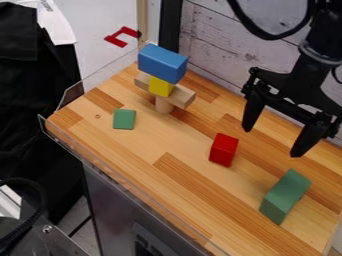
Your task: Put the green arch on the top of blue rectangular block
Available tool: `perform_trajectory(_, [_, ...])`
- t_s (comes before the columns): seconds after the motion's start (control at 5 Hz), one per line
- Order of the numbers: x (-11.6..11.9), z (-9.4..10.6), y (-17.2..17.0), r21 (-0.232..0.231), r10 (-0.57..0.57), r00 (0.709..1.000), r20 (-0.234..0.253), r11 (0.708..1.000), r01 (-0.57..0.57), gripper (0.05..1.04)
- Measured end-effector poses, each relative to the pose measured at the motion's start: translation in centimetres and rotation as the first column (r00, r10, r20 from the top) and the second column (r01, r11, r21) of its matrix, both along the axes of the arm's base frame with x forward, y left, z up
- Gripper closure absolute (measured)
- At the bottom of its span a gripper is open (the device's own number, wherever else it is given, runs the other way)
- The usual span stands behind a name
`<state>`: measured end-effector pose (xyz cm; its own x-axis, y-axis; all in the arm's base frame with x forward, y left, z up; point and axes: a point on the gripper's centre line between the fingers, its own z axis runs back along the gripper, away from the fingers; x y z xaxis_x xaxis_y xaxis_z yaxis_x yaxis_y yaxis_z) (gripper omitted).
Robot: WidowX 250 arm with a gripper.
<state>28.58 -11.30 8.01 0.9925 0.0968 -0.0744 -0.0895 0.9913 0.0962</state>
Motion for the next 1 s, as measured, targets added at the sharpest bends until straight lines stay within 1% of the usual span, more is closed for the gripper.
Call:
perform_trajectory(0.2, [-0.3,-1.0,0.1,0.012,0.002,0.999,-0.035,1.000,-0.001,0.084])
perform_trajectory(0.6, [-0.8,-2.0,-1.3,-0.088,-0.059,0.997,-0.041,0.995,0.055,0.084])
perform_trajectory(0.8, [-1.0,-2.5,-2.0,-0.123,-0.083,0.995,-0.050,0.989,0.076,0.084])
perform_trajectory(1.0, [-1.2,-3.4,-2.4,-0.147,-0.100,0.992,-0.077,0.985,0.088,0.084])
